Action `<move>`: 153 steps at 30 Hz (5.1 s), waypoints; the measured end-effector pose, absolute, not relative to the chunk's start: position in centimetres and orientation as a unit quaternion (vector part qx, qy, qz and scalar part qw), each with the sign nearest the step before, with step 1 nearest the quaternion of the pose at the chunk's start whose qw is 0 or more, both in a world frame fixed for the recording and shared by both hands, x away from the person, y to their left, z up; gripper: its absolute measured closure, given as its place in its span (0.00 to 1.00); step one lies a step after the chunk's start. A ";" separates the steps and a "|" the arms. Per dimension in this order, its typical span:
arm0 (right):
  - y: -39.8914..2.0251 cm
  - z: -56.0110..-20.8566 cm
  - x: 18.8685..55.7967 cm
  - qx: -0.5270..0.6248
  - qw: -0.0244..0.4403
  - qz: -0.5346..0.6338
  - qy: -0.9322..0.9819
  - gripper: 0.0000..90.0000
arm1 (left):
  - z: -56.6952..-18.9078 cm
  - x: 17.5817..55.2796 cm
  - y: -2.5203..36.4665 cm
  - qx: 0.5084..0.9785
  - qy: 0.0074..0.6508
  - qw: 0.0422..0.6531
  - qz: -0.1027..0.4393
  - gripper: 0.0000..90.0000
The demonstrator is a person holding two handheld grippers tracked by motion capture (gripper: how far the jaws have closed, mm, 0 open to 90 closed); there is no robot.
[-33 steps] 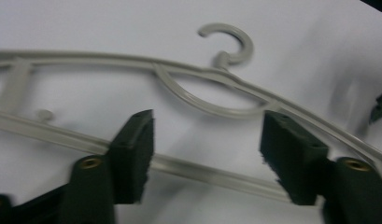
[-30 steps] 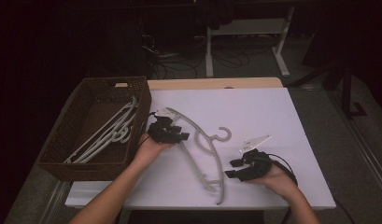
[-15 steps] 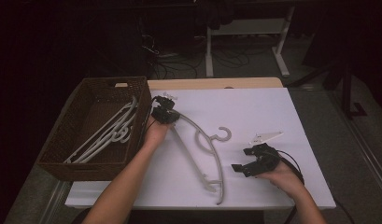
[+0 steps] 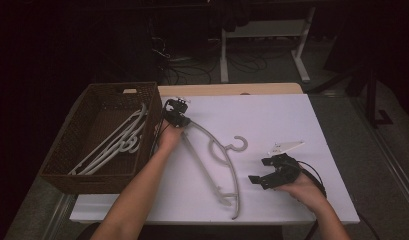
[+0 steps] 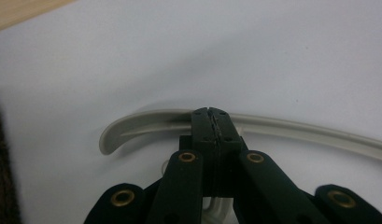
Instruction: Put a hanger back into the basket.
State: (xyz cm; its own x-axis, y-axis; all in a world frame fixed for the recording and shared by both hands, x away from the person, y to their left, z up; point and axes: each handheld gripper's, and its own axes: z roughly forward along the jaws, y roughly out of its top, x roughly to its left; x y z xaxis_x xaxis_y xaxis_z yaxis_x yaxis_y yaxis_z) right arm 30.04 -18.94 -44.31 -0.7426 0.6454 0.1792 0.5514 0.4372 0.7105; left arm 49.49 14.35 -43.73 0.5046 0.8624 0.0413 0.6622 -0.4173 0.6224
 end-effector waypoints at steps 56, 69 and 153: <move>-24.3 -43.8 30.9 0.423 0.109 0.416 0.798 0.15 | -44.7 46.1 -4.4 0.908 0.262 0.326 0.028 1.00; -25.0 -43.7 31.1 0.432 0.118 0.420 0.789 0.15 | -44.7 44.0 -4.0 0.914 0.235 0.330 0.004 1.00; -24.6 -44.0 31.3 0.434 0.121 0.406 0.795 0.15 | -44.5 47.1 12.3 0.841 0.435 0.302 0.114 0.85</move>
